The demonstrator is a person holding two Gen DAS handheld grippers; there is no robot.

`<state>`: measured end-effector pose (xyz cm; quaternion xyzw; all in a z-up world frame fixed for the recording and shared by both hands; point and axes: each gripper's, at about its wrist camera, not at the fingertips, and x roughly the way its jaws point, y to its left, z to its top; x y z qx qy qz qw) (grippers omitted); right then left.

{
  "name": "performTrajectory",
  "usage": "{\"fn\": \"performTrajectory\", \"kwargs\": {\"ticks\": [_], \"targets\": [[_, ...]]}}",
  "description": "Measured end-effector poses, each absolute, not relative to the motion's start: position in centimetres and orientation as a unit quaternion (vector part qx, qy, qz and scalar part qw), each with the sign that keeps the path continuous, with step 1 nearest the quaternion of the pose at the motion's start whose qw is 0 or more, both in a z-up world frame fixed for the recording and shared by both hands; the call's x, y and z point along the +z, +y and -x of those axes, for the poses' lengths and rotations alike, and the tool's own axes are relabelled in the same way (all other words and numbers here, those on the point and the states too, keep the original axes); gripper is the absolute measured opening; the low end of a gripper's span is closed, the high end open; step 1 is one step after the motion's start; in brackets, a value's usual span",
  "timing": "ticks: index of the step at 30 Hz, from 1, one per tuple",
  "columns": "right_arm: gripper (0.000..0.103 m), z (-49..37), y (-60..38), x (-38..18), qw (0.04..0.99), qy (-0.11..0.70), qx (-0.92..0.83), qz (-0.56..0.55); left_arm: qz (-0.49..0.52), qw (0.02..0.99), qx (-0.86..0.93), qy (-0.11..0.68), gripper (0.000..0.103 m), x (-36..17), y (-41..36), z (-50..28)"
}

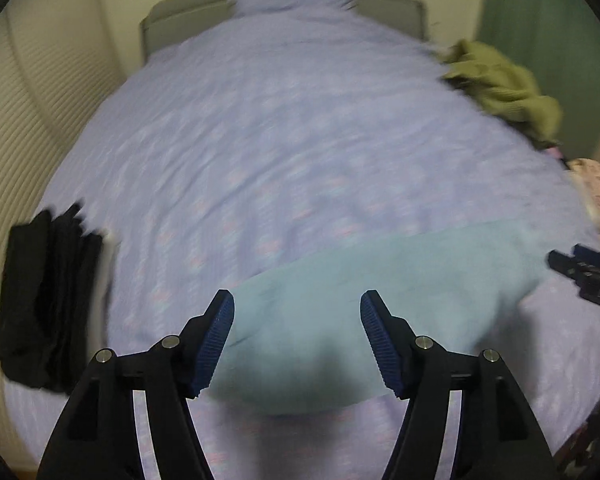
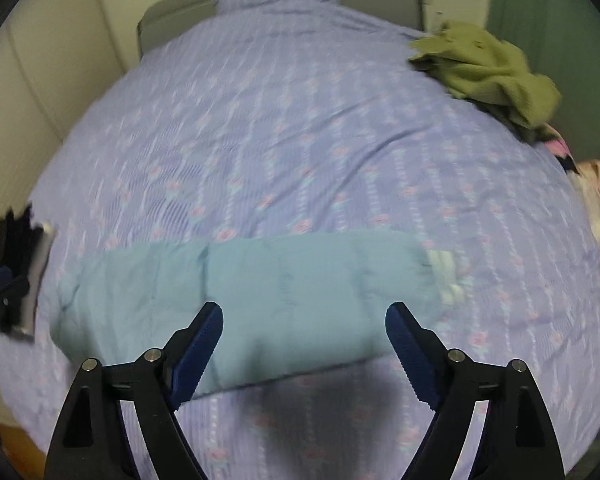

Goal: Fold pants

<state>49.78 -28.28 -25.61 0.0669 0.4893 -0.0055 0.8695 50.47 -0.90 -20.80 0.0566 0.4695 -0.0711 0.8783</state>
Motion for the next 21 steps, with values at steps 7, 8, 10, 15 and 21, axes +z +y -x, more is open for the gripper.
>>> {"fn": "performTrajectory", "kwargs": {"ticks": [7, 8, 10, 15, 21], "targets": [[0.085, -49.1, -37.5, -26.7, 0.860, 0.489, -0.052, -0.135, -0.028, 0.856, -0.159, 0.491, 0.048, -23.2, -8.4, -51.1], [0.085, -49.3, -38.9, -27.3, 0.857, 0.489, -0.056, -0.151, -0.027, 0.852, -0.167, 0.496, 0.046, -23.9, -9.7, -51.1], [0.085, -49.6, -41.0, -28.5, 0.853, 0.488, -0.061, -0.175, -0.027, 0.844, -0.178, 0.505, 0.033, -25.3, -11.2, -51.9], [0.085, -51.0, -43.2, -31.8, 0.831, 0.509, -0.047, -0.222, -0.018, 0.823, -0.201, 0.531, 0.012, -27.9, -14.8, -52.1], [0.085, -51.7, -43.1, -35.4, 0.807, 0.521, -0.015, -0.279, -0.034, 0.819, -0.191, 0.541, 0.010, -29.5, -17.9, -53.2]]}}
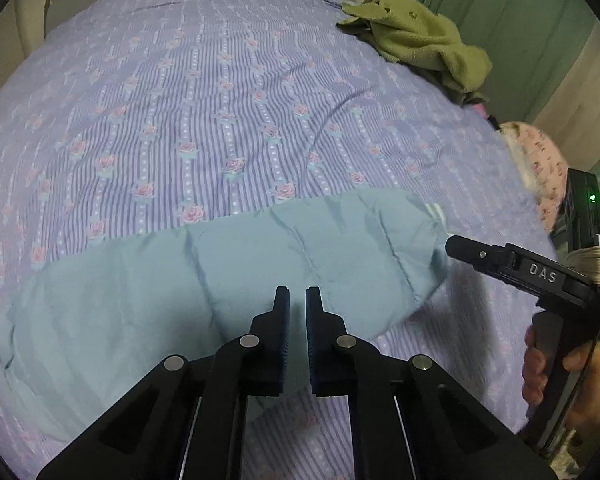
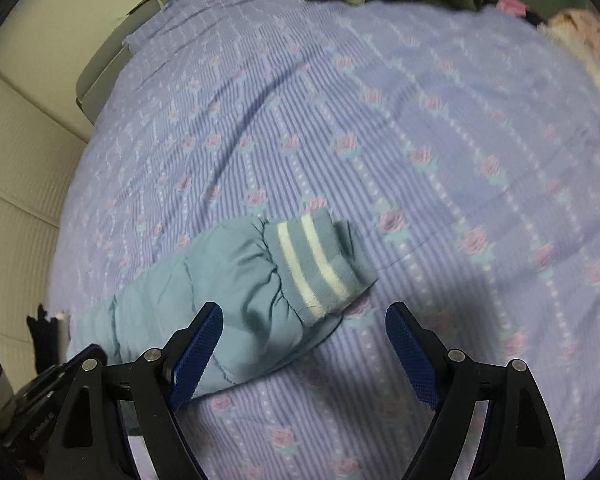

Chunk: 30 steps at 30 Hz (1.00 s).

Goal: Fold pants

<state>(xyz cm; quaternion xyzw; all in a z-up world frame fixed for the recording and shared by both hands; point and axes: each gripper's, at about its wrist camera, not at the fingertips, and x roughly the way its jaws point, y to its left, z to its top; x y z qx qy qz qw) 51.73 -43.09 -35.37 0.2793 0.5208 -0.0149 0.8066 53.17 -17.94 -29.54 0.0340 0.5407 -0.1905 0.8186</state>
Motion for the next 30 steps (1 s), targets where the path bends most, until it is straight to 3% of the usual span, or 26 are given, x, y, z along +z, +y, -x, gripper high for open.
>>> {"fn": "performTrajectory", "kwargs": {"ticks": [9, 19, 21, 25, 30], "targets": [[0.085, -53.5, -42.3, -40.0, 0.777, 0.550, 0.020, -0.305, -0.137, 0.793, -0.138, 0.578, 0.002, -35.9, -18.0, -54.0], [0.084, -55.9, -40.7, -41.7, 0.771, 0.554, 0.048, -0.310, -0.100, 0.780, -0.120, 0.606, 0.004, -38.2, -15.5, -55.4], [0.080, -56.1, -40.7, -41.9, 0.768, 0.554, 0.046, -0.318, -0.087, 0.778, -0.119, 0.611, 0.004, -38.4, -15.3, -55.6], [0.050, -56.4, -41.0, -41.6, 0.755, 0.552, 0.056, -0.351, -0.076, 0.777, -0.115, 0.614, 0.004, -38.6, -15.0, -55.5], [0.042, -54.8, -40.2, -38.4, 0.773, 0.536, 0.043, -0.335, -0.097, 0.773, -0.110, 0.617, 0.004, -38.7, -15.6, -56.0]]}}
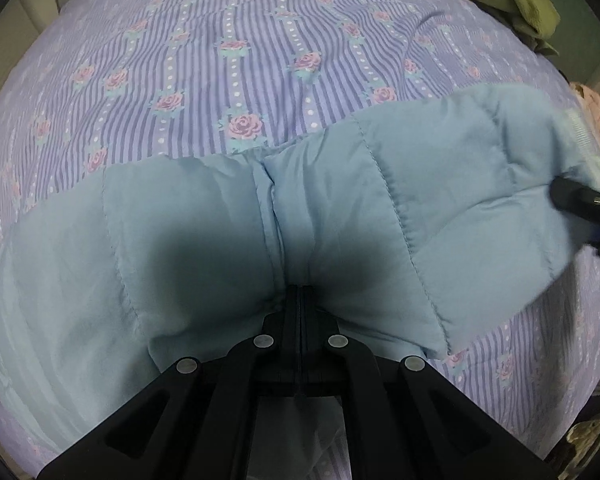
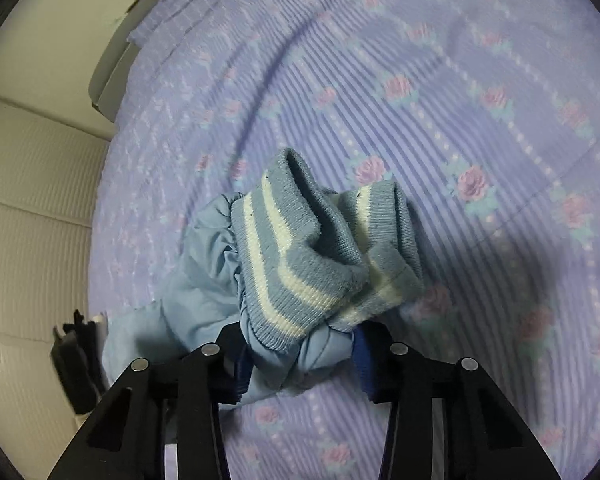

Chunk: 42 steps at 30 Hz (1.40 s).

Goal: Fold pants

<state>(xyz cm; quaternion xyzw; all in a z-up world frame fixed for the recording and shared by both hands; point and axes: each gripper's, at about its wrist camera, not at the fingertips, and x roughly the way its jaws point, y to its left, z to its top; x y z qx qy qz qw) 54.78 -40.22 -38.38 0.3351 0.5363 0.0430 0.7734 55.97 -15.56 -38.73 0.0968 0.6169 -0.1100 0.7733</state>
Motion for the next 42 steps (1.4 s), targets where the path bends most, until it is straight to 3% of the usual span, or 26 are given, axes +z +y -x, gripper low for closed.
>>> {"fn": "performTrajectory", "kwargs": {"ticks": [6, 8, 9, 11, 16, 25, 37, 42], "targets": [[0.039, -53.3, -35.9, -31.8, 0.833, 0.514, 0.011, -0.204, -0.174, 0.784, -0.100, 0.588, 0.003, -35.7, -17.8, -55.2], [0.039, -53.1, -35.0, -29.9, 0.846, 0.502, 0.009, -0.177, -0.126, 0.806, -0.090, 0.571, 0.032, -32.8, -16.7, -54.8], [0.039, -52.9, -34.8, -29.1, 0.850, 0.498, 0.012, -0.173, -0.079, 0.818, -0.087, 0.564, 0.054, -30.9, -15.3, -54.5], [0.038, -52.6, -34.0, -27.3, 0.859, 0.487, 0.017, -0.157, -0.019, 0.832, -0.084, 0.548, 0.052, -28.1, -12.7, -53.7], [0.037, -51.7, -30.3, -23.3, 0.875, 0.468, 0.030, -0.118, 0.002, 0.850, -0.053, 0.524, 0.051, -23.8, -7.4, -51.9], [0.033, -51.7, -17.8, -20.6, 0.884, 0.458, 0.085, -0.045, 0.060, 0.858, -0.006, 0.510, 0.051, -21.9, 4.7, -48.5], [0.032, -51.6, 0.2, -25.8, 0.853, 0.482, 0.156, 0.126, 0.084, 0.851, 0.038, 0.517, 0.046, -23.9, 15.0, -44.9], [0.043, -51.2, 3.6, -28.3, 0.837, 0.493, 0.164, 0.171, 0.093, 0.843, 0.048, 0.527, 0.046, -25.1, 17.3, -43.7]]}}
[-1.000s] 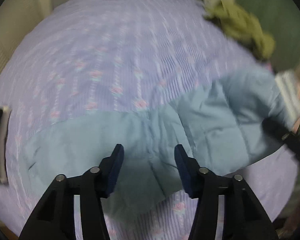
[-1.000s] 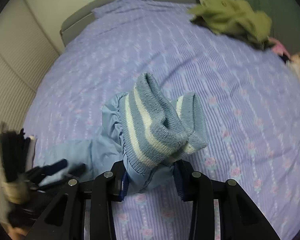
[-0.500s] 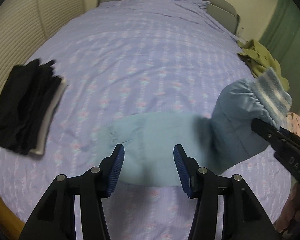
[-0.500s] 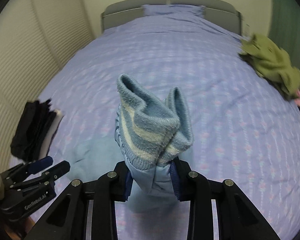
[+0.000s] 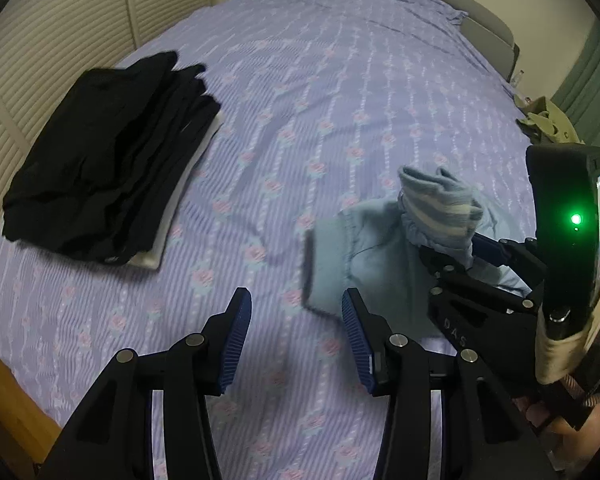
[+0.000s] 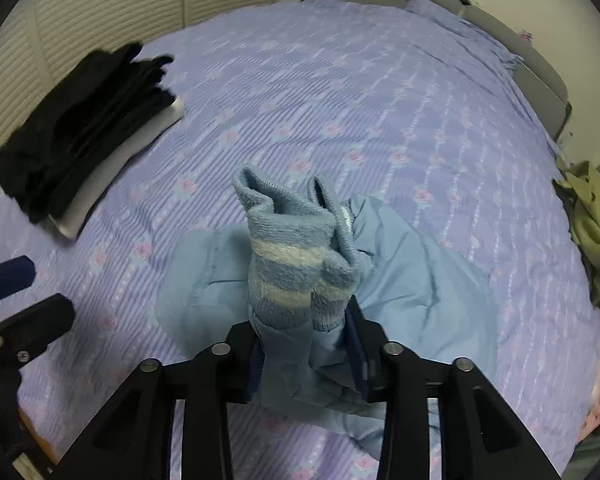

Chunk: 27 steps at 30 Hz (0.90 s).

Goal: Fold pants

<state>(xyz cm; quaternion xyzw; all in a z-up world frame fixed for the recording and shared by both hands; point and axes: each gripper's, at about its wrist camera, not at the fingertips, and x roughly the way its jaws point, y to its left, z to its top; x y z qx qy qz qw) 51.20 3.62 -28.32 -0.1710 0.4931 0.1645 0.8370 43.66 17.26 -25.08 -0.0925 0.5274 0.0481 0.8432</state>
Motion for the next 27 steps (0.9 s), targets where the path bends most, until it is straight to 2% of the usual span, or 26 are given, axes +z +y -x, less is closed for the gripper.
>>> {"fn": "performTrajectory", "kwargs": {"ticks": [2, 7, 11, 15, 19, 23, 27], "targets": [[0.054, -50.9, 4.4, -28.8, 0.827, 0.501, 0.188, 0.170, 0.094, 0.840, 0.052, 0.531, 0.046, -25.4, 17.9, -43.3], [0.066, -49.2, 4.5, -28.3, 0.807, 0.510, 0.262, 0.138, 0.104, 0.840, 0.066, 0.529, 0.047, -25.1, 18.9, -42.7], [0.066, -47.5, 3.5, -26.0, 0.810, 0.486, 0.303, 0.124, 0.103, 0.847, 0.071, 0.516, 0.047, -23.8, 18.7, -42.3], [0.066, -44.9, 1.1, -21.8, 0.828, 0.436, 0.330, 0.123, 0.086, 0.861, 0.057, 0.498, 0.054, -22.3, 16.8, -41.7], [0.085, -44.1, -4.0, -18.5, 0.866, 0.401, 0.290, 0.078, 0.096, 0.867, 0.038, 0.488, 0.065, -21.3, 14.2, -41.5], [0.086, -45.4, -9.8, -18.6, 0.890, 0.400, 0.213, 0.051, 0.101, 0.868, 0.031, 0.485, 0.071, -21.3, 11.6, -42.5], [0.086, -48.2, -15.2, -21.2, 0.887, 0.437, 0.150, 0.000, 0.110, 0.861, 0.043, 0.495, 0.075, -22.2, 9.5, -44.4]]}}
